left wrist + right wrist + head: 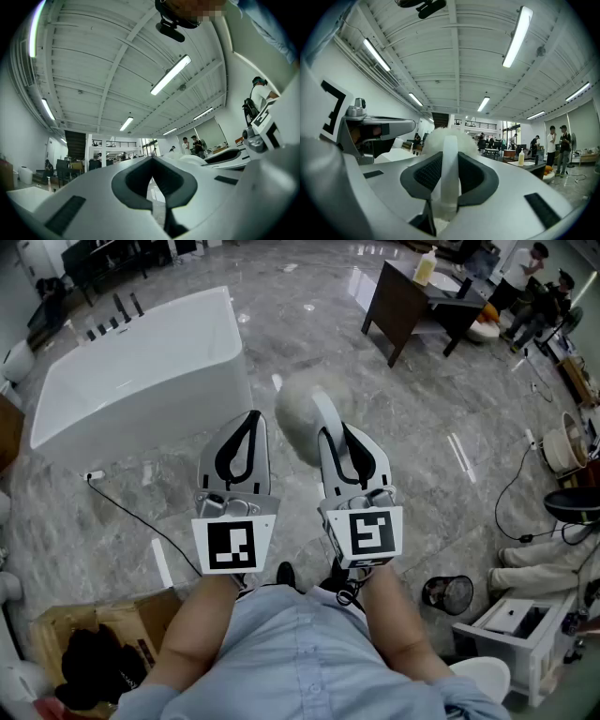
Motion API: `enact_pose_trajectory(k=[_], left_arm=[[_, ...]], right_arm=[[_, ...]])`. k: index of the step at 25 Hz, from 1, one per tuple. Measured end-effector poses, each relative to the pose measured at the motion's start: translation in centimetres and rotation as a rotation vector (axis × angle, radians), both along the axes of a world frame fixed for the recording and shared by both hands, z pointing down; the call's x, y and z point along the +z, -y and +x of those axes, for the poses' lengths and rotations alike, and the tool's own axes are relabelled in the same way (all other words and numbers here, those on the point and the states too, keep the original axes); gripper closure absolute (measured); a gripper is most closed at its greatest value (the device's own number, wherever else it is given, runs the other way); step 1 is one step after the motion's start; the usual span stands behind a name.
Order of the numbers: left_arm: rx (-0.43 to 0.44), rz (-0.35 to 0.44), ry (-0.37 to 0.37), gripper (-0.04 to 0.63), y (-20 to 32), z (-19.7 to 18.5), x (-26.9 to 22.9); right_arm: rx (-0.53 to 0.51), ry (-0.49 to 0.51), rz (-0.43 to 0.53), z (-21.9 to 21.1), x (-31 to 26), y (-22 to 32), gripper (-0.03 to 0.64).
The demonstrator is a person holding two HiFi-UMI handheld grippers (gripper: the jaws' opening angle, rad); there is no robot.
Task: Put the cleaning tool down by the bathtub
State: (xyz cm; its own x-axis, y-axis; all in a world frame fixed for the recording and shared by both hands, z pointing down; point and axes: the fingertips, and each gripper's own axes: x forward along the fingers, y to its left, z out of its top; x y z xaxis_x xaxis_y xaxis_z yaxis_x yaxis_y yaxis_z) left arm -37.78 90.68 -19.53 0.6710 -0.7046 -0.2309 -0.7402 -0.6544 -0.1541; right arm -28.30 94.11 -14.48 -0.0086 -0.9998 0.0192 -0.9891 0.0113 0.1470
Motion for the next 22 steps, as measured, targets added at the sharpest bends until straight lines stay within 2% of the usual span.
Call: enact_pose_trajectory(k=[3,9,14,22], left_arm=[[0.000,0.008,0.000,0.580,0.1,0.1,-0.2],[0.005,0.017,0.018,0.580,0.5,0.3,-0.2],[0.001,-0.016,0.016,0.580,1.6,0.3,0.5],[0.004,-0.019,0.047,0.580,5.7,4.6,2.4]], right_arm=[[-0.004,-0.008,0.054,0.2,-0.6,0.3,0.515],[0.020,0.001,0.039,0.5,-1.0,0.5,0.515],[0.027,-0.012,0.026,1.4,-0.6,0.7,0.516],[0.068,0.012,0.019,7.3,1.1,4.4,0.517]])
